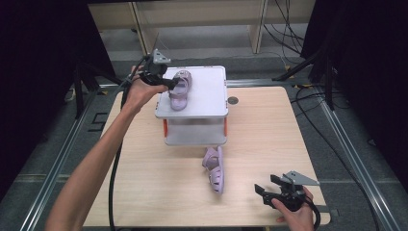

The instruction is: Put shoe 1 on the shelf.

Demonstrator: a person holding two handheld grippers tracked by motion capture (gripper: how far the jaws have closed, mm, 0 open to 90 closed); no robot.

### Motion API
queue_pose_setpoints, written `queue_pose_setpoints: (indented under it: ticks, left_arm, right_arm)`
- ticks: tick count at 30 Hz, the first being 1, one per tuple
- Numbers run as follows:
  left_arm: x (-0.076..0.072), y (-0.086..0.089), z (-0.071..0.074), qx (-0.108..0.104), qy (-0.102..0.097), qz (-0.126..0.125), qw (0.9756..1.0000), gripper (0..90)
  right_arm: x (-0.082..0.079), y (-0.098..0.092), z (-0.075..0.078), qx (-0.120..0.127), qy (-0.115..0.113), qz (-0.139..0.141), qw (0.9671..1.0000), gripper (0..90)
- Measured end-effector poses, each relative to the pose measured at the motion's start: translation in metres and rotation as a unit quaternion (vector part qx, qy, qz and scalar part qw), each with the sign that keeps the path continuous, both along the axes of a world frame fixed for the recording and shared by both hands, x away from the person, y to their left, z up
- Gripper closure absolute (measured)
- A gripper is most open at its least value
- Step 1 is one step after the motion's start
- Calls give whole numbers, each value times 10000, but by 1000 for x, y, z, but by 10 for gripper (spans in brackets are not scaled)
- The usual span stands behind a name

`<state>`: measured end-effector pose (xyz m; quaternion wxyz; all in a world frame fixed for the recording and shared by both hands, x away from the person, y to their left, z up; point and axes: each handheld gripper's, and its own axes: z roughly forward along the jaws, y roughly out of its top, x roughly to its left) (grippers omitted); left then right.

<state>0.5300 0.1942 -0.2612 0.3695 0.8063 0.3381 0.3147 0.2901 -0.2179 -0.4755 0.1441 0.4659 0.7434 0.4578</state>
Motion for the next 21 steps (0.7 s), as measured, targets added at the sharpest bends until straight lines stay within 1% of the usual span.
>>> queue_pose_setpoints:
  ticks: [1,2,3,4,5,6,7,8,9,11,12,13,14,15,16,17,18,19,20,21]
  left_arm:
    - [-5,2,2,-77,36,-13,10000,387]
    - [-9,5,4,-159,75,-15,9998,374]
    - [-21,11,8,-271,85,31,9996,364]
    - [-27,15,10,-262,113,41,9996,359]
    - [-34,19,11,-316,142,92,9994,351]
    - [-34,19,11,-316,142,92,9994,338]
    - [-47,27,11,-279,204,118,9993,326]
    - [-47,27,11,-279,204,118,9993,315]
    - [-59,34,9,-338,251,173,9990,305]
    - [-74,44,8,-411,273,180,9986,289]
    - [-74,44,8,-411,273,180,9986,285]
    - [-89,52,4,-575,247,214,9978,279]
    - [-89,52,4,-575,247,214,9978,270]
    - [-101,61,-1,-528,324,156,9980,262]
    - [-101,61,-1,-528,324,156,9980,259]
    - [-109,63,-6,-641,332,161,9973,259]
    - [-119,67,-13,-671,303,132,9972,256]
    - [-124,68,-17,-699,289,91,9971,254]
    - [-124,68,-17,-699,289,91,9971,253]
    - [-133,71,-28,-729,195,5,9972,253]
  right_arm:
    - [-1,0,1,-17,27,2,10000,247]
    - [-1,0,1,-100,26,-6,9999,247]
    - [-2,0,1,-34,-41,4,10000,247]
    - [-2,0,2,-88,-26,-8,10000,247]
    - [-2,0,2,-74,-23,-8,10000,247]
    - [-2,0,2,-74,-23,-8,10000,247]
    - [-2,1,2,-40,46,-9,10000,247]
    - [-2,1,2,-40,46,-9,10000,247]
    - [-1,2,1,6,98,-34,9999,247]
    - [-1,2,1,-8,88,-10,10000,246]
    - [-1,2,1,-8,88,-10,10000,246]
    - [-2,2,2,-49,21,-30,10000,246]
    - [-2,2,2,-49,21,-30,10000,246]
    - [-2,2,2,-52,49,-37,10000,246]
    - [-2,2,2,-52,49,-37,10000,246]
    - [-1,2,2,-93,59,-20,9999,246]
    - [-1,2,2,-96,34,0,9999,245]
    - [-1,3,2,-59,40,8,10000,245]
    - [-1,5,1,75,12,42,10000,245]
    - [-1,6,1,90,64,26,9999,244]
